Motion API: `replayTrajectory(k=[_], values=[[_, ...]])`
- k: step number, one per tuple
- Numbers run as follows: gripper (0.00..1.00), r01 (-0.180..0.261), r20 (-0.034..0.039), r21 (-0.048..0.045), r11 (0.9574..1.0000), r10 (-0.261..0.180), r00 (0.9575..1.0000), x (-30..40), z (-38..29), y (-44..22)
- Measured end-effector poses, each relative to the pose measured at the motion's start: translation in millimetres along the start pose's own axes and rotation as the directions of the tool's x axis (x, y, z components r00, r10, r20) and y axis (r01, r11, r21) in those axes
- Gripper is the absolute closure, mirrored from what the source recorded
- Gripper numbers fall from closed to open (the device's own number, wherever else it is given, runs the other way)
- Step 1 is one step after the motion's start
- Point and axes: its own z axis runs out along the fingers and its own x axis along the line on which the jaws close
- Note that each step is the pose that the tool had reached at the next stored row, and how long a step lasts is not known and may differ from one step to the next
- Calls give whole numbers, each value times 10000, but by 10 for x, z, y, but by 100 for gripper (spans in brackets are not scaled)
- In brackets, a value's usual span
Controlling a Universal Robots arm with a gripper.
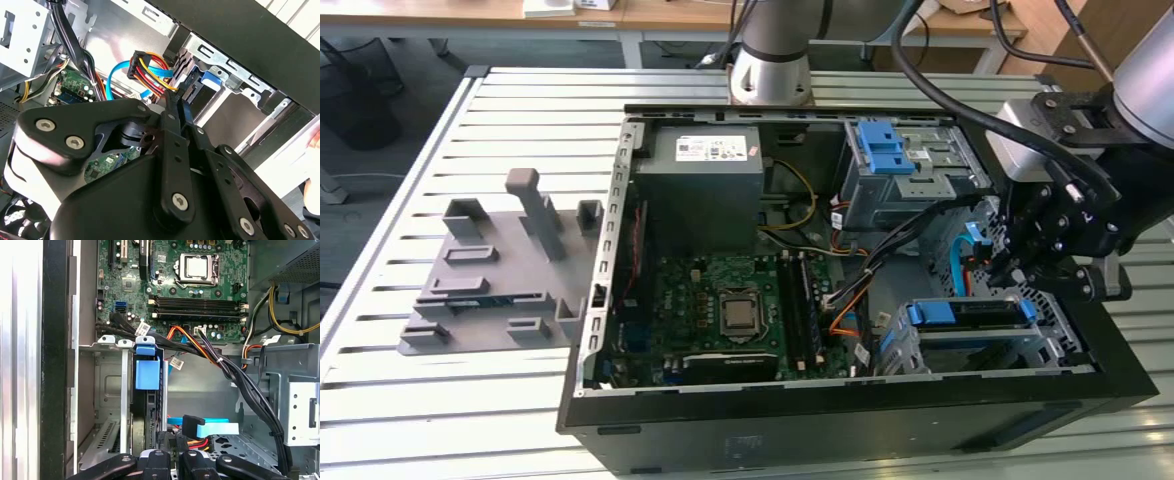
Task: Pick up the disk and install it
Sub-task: 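Insert the first disk wire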
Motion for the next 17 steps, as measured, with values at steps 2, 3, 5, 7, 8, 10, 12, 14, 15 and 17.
replayTrajectory(k=[2, 3, 5, 7, 8, 10, 12, 14, 15, 17], values=[[84, 0, 2, 0, 10000, 0, 10000, 1, 1, 0], [84, -1, 3, 0, 10000, 1, 10000, 5, 1, 0], [84, 0, -25, 0, 10000, 0, 10000, 7, 2, 0], [84, 0, -100, 1, 10000, 0, 10000, 10, 0, 0], [84, -1, -118, 0, 10000, 1, 9999, 10, 0, 0], [84, -5, -119, -59, 10000, 4, 9999, 11, 0, -1], [84, -17, -119, -199, 9998, 15, 9999, 11, 3, -6], [84, -31, -121, -325, 9995, 28, 9999, 11, 10, -10], [84, -41, -122, -343, 9994, 37, 9999, 13, 16, -10], [84, -69, -126, -350, 9994, 65, 9999, 28, 27, -10]])
